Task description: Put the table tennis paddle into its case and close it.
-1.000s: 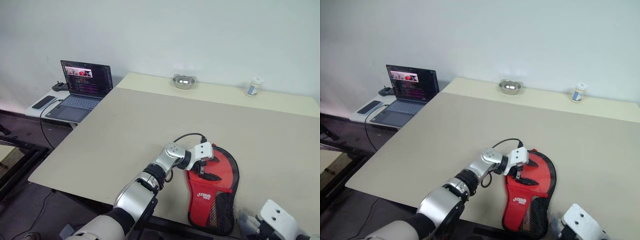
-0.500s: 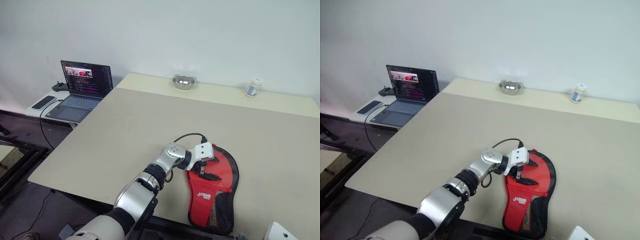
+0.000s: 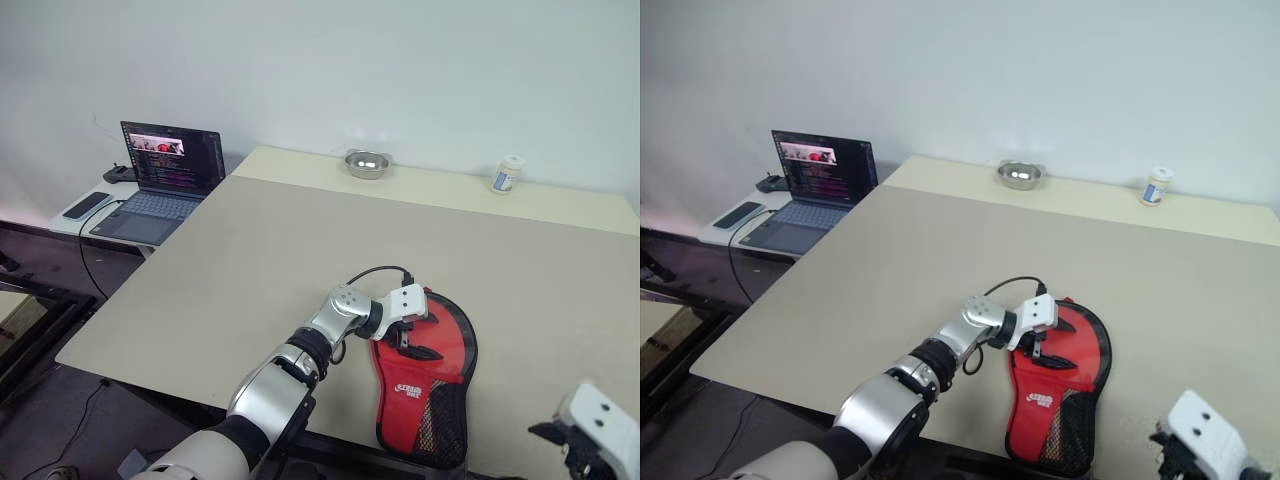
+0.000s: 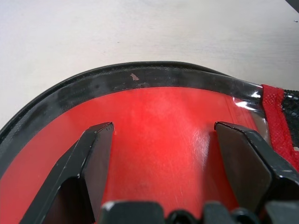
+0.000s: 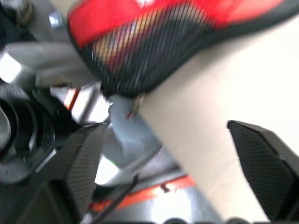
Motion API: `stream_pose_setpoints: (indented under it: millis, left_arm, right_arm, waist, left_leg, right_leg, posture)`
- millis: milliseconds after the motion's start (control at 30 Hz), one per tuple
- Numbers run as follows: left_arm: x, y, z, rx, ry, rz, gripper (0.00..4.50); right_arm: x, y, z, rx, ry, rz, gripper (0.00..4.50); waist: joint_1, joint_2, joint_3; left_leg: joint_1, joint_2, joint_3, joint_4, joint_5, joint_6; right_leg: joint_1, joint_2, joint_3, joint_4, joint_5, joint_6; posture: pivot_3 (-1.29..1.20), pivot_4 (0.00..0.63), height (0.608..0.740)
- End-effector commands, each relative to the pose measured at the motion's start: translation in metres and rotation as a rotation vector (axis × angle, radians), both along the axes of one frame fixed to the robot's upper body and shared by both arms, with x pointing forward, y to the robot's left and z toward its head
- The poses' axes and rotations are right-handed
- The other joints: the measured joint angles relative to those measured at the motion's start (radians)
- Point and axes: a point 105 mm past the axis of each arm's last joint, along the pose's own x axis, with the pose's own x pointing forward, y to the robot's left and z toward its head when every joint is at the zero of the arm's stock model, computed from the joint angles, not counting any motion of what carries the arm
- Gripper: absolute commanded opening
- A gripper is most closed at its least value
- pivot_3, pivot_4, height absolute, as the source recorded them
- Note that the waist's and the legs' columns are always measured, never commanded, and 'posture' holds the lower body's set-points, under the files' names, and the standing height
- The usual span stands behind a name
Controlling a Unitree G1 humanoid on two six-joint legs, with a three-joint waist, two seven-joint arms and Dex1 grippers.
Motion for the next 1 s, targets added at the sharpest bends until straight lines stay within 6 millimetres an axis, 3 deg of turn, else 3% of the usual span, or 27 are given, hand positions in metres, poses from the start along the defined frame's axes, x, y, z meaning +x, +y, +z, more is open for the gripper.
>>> stream_pose_setpoints:
  millis: [33, 167, 367, 500, 700, 867, 1000]
  left_arm:
    - [-0.026, 0.036, -0.072, 0.261, 0.171, 0.027, 3.75]
    - [-0.016, 0.034, -0.053, 0.172, 0.166, 0.037, 3.75]
    - [0.001, 0.040, -0.003, -0.018, 0.133, -0.006, 3.75]
    - [0.004, 0.070, 0.039, -0.118, 0.097, -0.040, 3.75]
    - [-0.008, 0.112, 0.090, -0.230, 0.102, 0.091, 3.75]
    - [-0.008, 0.136, 0.100, -0.280, 0.057, 0.285, 3.75]
    - [-0.003, 0.137, 0.096, -0.274, 0.036, 0.356, 3.75]
  right_arm:
    - [0.025, -0.008, 0.022, 0.021, -0.123, -0.023, 4.48]
    - [0.063, -0.014, 0.029, 0.052, -0.270, -0.076, 4.48]
    - [0.107, 0.000, 0.020, 0.143, -0.424, -0.042, 4.48]
    - [0.139, 0.005, 0.011, 0.263, -0.465, -0.059, 4.48]
    - [0.168, -0.010, -0.002, 0.264, -0.497, -0.054, 4.48]
    - [0.180, -0.032, -0.008, 0.250, -0.495, -0.050, 4.48]
    - [0.192, -0.061, 0.000, 0.193, -0.523, -0.084, 4.48]
  waist:
    - [-0.002, 0.000, 0.001]
    - [-0.006, 0.000, 0.006]
    - [-0.032, 0.013, 0.019]
    - [-0.060, 0.024, 0.035]
    - [-0.060, 0.027, 0.058]
    - [-0.051, 0.029, 0.061]
    - [-0.053, 0.028, 0.067]
  left_leg:
    - [0.000, 0.000, 0.000, 0.000, 0.000, 0.000]
    - [0.001, 0.000, 0.001, 0.000, 0.000, 0.000]
    - [-0.003, 0.000, 0.003, -0.001, 0.000, 0.001]
    - [-0.010, 0.001, 0.003, -0.001, 0.001, 0.000]
    - [-0.020, 0.001, 0.001, 0.000, 0.010, -0.014]
    - [-0.019, -0.001, -0.001, 0.002, 0.012, -0.015]
    - [-0.017, -0.001, -0.003, 0.003, 0.012, -0.013]
  right_leg:
    - [0.000, 0.000, 0.001, 0.000, 0.000, 0.000]
    - [0.000, -0.001, 0.001, 0.000, -0.003, -0.005]
    - [-0.007, -0.001, 0.000, 0.002, 0.003, -0.011]
    - [-0.012, 0.002, 0.000, 0.009, 0.005, -0.015]
    - [-0.025, 0.002, -0.003, 0.022, 0.001, -0.021]
    - [-0.020, 0.001, -0.006, 0.021, 0.002, -0.019]
    - [-0.019, 0.001, -0.007, 0.023, 0.003, -0.018]
  posture:
    - [0.00, 0.150, 0.740]
    - [0.00, 0.150, 0.740]
    - [0.00, 0.150, 0.740]
    - [0.00, 0.150, 0.740]
    - [0.00, 0.150, 0.740]
    - [0.00, 0.150, 0.740]
    - [0.00, 0.150, 0.740]
